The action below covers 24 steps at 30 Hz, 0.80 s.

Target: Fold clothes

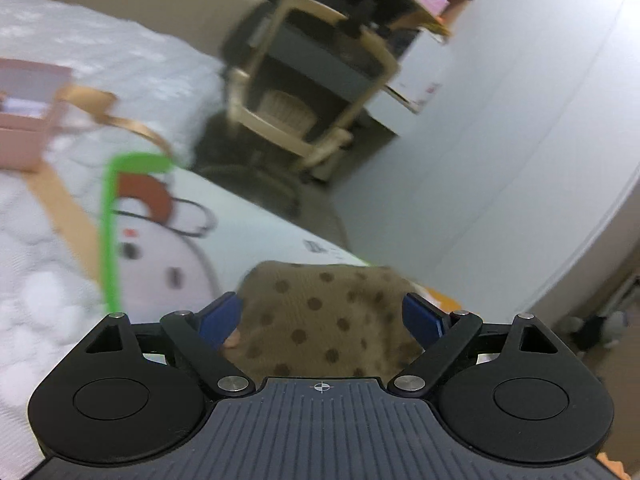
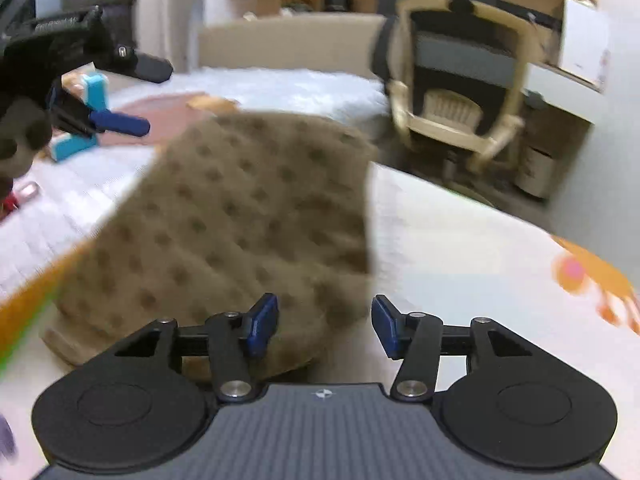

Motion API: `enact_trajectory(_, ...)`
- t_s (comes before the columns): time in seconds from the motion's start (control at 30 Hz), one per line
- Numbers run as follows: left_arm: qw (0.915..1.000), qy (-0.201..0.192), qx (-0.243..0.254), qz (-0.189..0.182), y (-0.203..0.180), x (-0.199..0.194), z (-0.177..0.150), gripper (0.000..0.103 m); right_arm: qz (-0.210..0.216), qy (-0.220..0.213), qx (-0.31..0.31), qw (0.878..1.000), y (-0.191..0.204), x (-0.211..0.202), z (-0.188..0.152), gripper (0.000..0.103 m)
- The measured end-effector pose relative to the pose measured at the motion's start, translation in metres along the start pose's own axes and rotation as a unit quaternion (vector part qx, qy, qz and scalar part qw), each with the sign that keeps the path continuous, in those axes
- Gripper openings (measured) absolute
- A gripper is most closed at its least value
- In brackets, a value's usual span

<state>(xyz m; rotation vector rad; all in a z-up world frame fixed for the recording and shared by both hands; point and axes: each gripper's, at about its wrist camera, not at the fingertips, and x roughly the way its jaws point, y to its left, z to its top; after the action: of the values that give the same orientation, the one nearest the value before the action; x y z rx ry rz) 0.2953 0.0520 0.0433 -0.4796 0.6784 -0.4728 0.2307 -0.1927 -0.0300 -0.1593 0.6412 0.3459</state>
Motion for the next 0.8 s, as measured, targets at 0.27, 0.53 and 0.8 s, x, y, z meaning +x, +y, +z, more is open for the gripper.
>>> enact_trajectory(0.27,0.997,0.049,0.01,0.058,0.016,0.07,-0.004,0.095,0.026,-0.102,-0.013,0.994,-0.023,-0.046,0.054,0.053)
enact_trajectory(0.53,0.996,0.055,0.038,0.059,0.021,0.062,-0.013,0.096,0.018,-0.01,-0.01,1.0,-0.021,0.109,0.112,0.056)
enact_trajectory(0.8,0.9976,0.016,0.058,0.035,0.016,0.036,-0.005,0.095,-0.039,-0.039,-0.045,0.997,-0.039,0.052,0.071,0.056)
